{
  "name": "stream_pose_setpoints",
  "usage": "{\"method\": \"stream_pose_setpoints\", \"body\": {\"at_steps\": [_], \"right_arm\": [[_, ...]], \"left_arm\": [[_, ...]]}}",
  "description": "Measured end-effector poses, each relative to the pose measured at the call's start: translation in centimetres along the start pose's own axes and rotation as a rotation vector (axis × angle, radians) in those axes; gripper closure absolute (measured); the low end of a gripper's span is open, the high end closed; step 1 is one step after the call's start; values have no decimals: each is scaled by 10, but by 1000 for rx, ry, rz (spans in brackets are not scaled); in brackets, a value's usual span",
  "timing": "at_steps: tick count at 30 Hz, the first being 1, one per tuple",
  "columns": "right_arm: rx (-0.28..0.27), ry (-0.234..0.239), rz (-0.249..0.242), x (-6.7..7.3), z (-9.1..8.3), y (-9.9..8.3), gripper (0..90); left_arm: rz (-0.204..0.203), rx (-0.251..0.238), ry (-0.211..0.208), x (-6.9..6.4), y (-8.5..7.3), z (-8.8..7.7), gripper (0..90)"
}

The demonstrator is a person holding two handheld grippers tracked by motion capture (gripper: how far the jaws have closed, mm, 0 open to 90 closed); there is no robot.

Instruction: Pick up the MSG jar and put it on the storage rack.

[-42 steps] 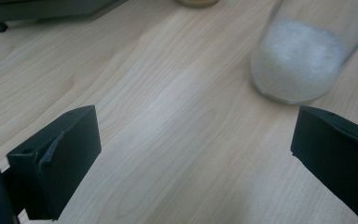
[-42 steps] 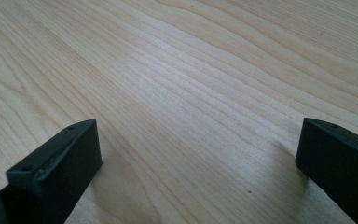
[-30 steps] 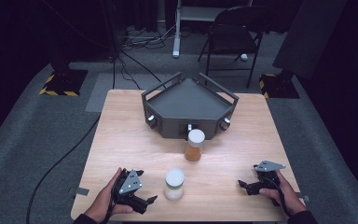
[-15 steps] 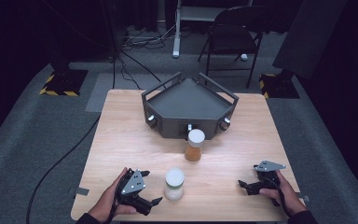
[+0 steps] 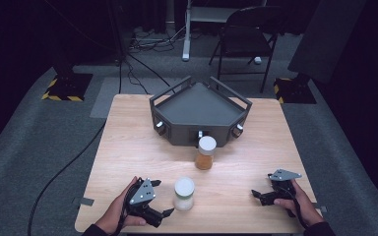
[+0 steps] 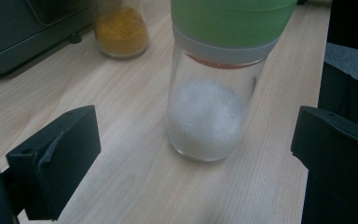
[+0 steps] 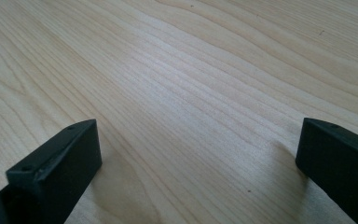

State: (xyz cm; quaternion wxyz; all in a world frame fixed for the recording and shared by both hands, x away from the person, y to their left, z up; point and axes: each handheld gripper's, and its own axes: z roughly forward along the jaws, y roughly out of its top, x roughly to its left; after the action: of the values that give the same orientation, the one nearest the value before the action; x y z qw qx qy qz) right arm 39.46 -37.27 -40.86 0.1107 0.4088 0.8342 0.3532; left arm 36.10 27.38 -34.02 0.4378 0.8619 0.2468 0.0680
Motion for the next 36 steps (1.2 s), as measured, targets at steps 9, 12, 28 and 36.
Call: {"method": "stream_pose_setpoints", "body": {"at_steps": [9,12,28,36], "right_arm": [[0,1,-1,0,0,0,0],[0,3,-3,-1,0,0,0],[-1,4,-5,-1,0,0,0],[-1,5,-5,-1,0,0,0]], "left_arm": [[-9,-5,-25,2,4,9,14],[-34,-16,-33,3,3,14,14],[-98,-64,-118,5,-3,45,31],[-90,-91,-94,0,-1,56,73]]}}
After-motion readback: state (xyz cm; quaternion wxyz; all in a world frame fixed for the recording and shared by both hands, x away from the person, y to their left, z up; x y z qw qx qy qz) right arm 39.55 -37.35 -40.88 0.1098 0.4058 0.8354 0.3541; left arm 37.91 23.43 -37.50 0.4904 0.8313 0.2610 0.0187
